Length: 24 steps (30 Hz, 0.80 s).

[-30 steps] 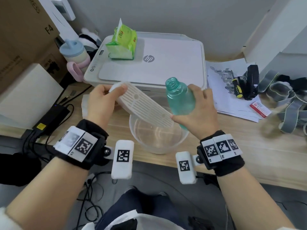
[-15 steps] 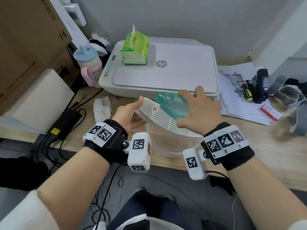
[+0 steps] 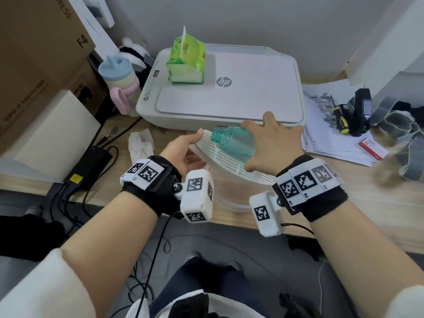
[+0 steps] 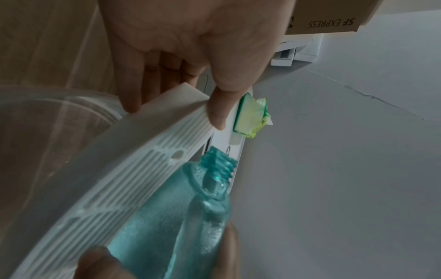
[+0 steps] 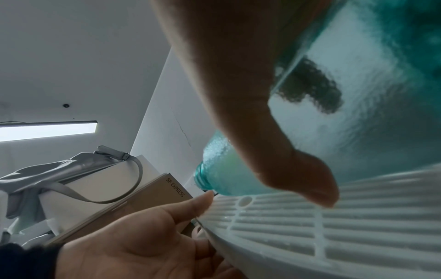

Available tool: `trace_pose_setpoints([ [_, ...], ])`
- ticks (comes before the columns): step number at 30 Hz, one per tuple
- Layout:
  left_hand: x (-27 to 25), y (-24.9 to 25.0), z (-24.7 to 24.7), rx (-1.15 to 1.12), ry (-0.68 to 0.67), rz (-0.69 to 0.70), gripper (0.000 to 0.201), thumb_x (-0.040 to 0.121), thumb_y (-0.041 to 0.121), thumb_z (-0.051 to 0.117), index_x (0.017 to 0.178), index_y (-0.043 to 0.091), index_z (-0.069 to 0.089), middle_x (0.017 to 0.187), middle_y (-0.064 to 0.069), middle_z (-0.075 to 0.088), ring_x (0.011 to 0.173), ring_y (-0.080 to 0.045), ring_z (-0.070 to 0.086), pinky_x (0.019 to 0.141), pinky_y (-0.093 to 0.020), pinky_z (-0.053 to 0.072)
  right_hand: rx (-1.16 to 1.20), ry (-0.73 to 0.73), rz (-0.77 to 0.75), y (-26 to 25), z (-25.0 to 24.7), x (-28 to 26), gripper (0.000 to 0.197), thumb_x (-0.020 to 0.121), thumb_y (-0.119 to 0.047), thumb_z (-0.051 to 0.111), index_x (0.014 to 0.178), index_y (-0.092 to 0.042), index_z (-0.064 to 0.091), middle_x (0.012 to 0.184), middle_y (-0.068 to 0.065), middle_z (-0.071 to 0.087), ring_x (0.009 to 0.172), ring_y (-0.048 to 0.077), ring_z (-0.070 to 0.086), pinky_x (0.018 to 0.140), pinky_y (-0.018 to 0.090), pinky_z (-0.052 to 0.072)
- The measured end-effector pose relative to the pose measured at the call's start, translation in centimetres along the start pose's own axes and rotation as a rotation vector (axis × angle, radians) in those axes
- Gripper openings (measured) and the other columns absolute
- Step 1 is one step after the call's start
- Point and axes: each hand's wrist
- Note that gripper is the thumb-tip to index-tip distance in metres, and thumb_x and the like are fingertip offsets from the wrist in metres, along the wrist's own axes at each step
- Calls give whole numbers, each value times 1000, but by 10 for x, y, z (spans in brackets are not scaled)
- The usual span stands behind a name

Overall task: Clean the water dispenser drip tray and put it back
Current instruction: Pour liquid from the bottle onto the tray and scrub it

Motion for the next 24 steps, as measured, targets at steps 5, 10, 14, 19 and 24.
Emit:
trace_pose_setpoints([
  [5,0,4,2,-16,4,-37,21,82,28,64,85,9,56,74,-4,58,67,-18,62,66,-30,57,-24,-9,1,-3,-3,3,82,57,-38,71,130,-37,34,121,7,35,93,29,53,86,46,33],
  [10,1,8,1,-35,12,-32,20,83,26,63,83,8,55,76,-5,57,68,-19,62,72,-32,56,-24,-5,8,-2,-5,6,82,57,-37,72,130,-37,34,121,8,35,88,27,49,89,47,33],
  [14,1,10,0,-44,0,-13,18,84,25,62,81,8,57,76,-6,58,71,-20,61,82,-35,54,-40,-5,28,3,-4,5,82,56,-35,72,129,-37,35,121,8,36,78,24,39,90,48,32],
  [19,0,16,-5,-47,0,9,17,83,23,64,86,7,60,76,-5,62,60,-19,67,61,-33,60,-90,-46,67,10,-2,0,83,55,-35,73,129,-36,35,121,8,36,86,27,49,92,48,33],
  [24,3,19,-7,-23,-5,32,18,82,24,65,89,8,61,80,-6,62,73,-22,64,63,-36,60,-115,-78,109,18,-1,-5,82,55,-35,73,128,-37,35,123,8,35,77,27,43,97,51,31],
])
Point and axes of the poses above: each hand's wrist, its own x-axis towards the middle knuckle, its own z-axis out of the palm, y = z × x
